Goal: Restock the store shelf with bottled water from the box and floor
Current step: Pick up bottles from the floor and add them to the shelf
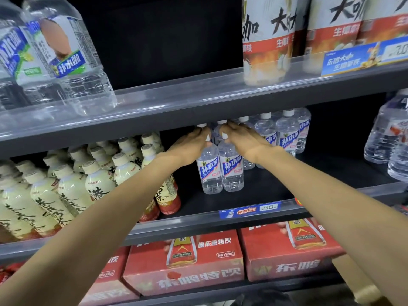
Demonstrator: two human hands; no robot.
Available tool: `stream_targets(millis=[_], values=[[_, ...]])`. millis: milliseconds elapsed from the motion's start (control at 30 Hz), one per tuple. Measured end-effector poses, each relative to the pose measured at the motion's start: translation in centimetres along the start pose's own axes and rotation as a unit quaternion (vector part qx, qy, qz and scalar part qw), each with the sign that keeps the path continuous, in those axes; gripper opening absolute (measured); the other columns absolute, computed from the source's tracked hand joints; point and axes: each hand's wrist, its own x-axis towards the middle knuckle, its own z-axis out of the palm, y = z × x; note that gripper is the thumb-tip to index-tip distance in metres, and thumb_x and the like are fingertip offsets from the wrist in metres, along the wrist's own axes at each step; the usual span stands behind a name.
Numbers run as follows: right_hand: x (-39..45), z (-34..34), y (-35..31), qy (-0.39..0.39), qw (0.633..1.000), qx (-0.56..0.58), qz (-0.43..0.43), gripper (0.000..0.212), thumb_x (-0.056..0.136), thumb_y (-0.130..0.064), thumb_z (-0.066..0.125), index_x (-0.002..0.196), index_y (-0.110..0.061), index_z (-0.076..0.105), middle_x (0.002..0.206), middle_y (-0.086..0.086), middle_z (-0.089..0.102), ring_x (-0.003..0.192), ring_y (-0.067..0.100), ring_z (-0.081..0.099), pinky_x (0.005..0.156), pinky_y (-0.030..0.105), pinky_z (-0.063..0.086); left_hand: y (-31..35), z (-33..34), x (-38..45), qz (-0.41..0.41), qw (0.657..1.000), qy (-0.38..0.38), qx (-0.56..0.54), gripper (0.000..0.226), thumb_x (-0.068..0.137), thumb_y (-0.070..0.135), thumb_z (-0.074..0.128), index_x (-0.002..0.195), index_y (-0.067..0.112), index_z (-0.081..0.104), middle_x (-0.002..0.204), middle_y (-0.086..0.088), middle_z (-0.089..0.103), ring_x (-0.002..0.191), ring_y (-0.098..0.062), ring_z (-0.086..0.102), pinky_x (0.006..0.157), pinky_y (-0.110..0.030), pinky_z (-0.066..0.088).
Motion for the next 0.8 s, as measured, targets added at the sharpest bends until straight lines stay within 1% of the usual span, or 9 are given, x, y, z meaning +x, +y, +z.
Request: stream_targets(millis=[167,333,400,433,533,633,700,800], values=[[-0.1,0.1,-0.2,-0.004,1.000,0.002,0.001,0.059,0.083,0.013,0.043,0.134,-0.017,0.039,0.138,0.011,0.043,0.124,0.035,0.046,0.100,0.047,0.043,-0.2,0.0,-0.1,-0.002,1.000,-0.006,0.008,0.052,0.102,0.039,0.036,0.149,0.020,0.022,0.153,-0.010,0.031,0.132,-0.031,0.039,0.101,-0.034,0.036],[-0.1,0.2,-0.1,-0.012,1.000,0.002,0.001,0.055,0.087,0.008,0.047,0.135,-0.018,0.039,0.137,0.009,0.043,0.124,0.033,0.046,0.099,0.045,0.044,-0.2,0.0,0.1,-0.005,1.000,-0.015,0.007,0.052,0.102,0.039,0.037,0.148,0.020,0.023,0.152,-0.009,0.031,0.133,-0.030,0.039,0.102,-0.035,0.037],[-0.3,0.2,-0.2,-0.014,1.000,0.004,0.001,0.051,0.094,-0.001,0.049,0.139,-0.019,0.036,0.140,0.009,0.042,0.125,0.033,0.045,0.098,0.044,0.042,-0.2,-0.1,0.2,-0.010,1.000,-0.020,0.002,0.050,0.101,0.039,0.038,0.146,0.021,0.026,0.151,-0.009,0.033,0.132,-0.030,0.039,0.100,-0.035,0.036],[-0.4,0.0,-0.4,-0.015,1.000,0.004,0.001,0.051,0.095,-0.005,0.050,0.142,-0.019,0.034,0.142,0.010,0.041,0.125,0.033,0.045,0.098,0.044,0.041,-0.2,-0.1,0.1,-0.013,1.000,-0.020,0.000,0.049,0.101,0.040,0.039,0.145,0.021,0.028,0.151,-0.009,0.033,0.132,-0.030,0.039,0.100,-0.036,0.036],[-1.3,-0.5,-1.0,-0.026,1.000,-0.007,0.010,0.060,0.094,-0.004,0.051,0.147,-0.018,0.026,0.148,0.012,0.035,0.123,0.035,0.049,0.093,0.045,0.046,-0.3,-0.3,-0.6,-0.018,1.000,-0.007,-0.011,0.049,0.100,0.041,0.042,0.144,0.024,0.029,0.149,-0.009,0.035,0.131,-0.031,0.041,0.101,-0.038,0.038],[-3.1,-0.9,-1.6,-0.023,0.999,-0.027,-0.003,0.066,0.093,-0.003,0.051,0.150,-0.016,0.021,0.153,0.011,0.027,0.120,0.037,0.053,0.086,0.047,0.052,0.1,-0.4,-2.1,-0.012,1.000,0.008,-0.011,0.054,0.099,0.037,0.045,0.147,0.026,0.025,0.149,-0.011,0.034,0.128,-0.035,0.044,0.100,-0.040,0.040],[-4.2,-1.3,-2.2,-0.013,0.998,-0.054,-0.012,0.067,0.093,-0.004,0.053,0.151,-0.013,0.021,0.156,0.008,0.024,0.127,0.035,0.047,0.091,0.047,0.052,0.3,-0.4,-3.4,-0.005,1.000,0.020,-0.001,0.059,0.098,0.032,0.048,0.150,0.027,0.020,0.147,-0.013,0.036,0.125,-0.038,0.046,0.097,-0.041,0.042],[-5.7,-1.8,-3.5,0.000,0.997,-0.082,-0.008,0.061,0.093,-0.008,0.054,0.149,-0.012,0.028,0.154,0.009,0.030,0.134,0.031,0.040,0.100,0.043,0.044,0.4,-0.5,-6.0,0.000,0.999,0.044,0.016,0.063,0.098,0.030,0.049,0.152,0.026,0.018,0.142,-0.015,0.041,0.120,-0.039,0.050,0.094,-0.044,0.045]])
